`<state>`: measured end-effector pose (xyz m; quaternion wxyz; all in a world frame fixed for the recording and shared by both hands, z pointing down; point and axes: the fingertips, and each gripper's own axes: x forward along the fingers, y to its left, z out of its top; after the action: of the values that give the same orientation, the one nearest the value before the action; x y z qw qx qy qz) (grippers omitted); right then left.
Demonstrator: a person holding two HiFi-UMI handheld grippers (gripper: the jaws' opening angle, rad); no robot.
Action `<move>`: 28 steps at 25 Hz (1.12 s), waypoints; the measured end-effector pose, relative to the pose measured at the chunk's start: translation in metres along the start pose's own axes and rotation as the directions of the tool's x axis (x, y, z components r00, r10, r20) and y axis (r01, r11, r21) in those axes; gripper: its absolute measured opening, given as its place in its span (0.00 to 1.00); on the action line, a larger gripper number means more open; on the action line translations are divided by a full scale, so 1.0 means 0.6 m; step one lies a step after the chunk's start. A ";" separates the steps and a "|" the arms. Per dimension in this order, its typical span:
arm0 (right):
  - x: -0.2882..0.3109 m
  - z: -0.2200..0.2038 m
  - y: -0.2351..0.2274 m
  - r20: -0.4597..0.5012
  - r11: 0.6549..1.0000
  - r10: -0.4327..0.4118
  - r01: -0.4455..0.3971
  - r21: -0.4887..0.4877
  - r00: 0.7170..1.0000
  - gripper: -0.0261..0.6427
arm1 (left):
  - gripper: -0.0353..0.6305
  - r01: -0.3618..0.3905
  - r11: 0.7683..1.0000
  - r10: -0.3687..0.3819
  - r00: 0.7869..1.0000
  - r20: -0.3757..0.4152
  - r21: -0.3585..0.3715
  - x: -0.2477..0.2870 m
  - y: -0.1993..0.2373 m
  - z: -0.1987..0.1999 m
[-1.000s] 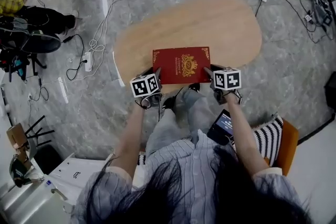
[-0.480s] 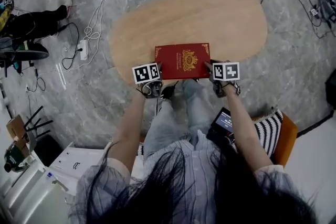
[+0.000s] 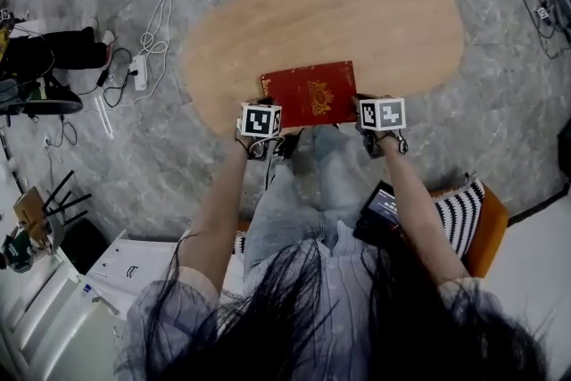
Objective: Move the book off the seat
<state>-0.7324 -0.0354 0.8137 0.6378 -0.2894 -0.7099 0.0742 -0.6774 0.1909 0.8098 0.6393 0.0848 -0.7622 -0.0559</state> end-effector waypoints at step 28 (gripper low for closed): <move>-0.119 0.035 0.061 0.295 0.977 0.024 -0.084 0.194 0.955 0.11 | 0.12 0.107 0.988 -0.121 0.985 0.124 0.115 -0.118 -0.091 0.002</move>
<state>-0.7395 -0.0356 0.7310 0.5507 -0.2275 -0.7762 0.2061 -0.6633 0.1514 0.7310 0.5783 0.1591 -0.7982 -0.0565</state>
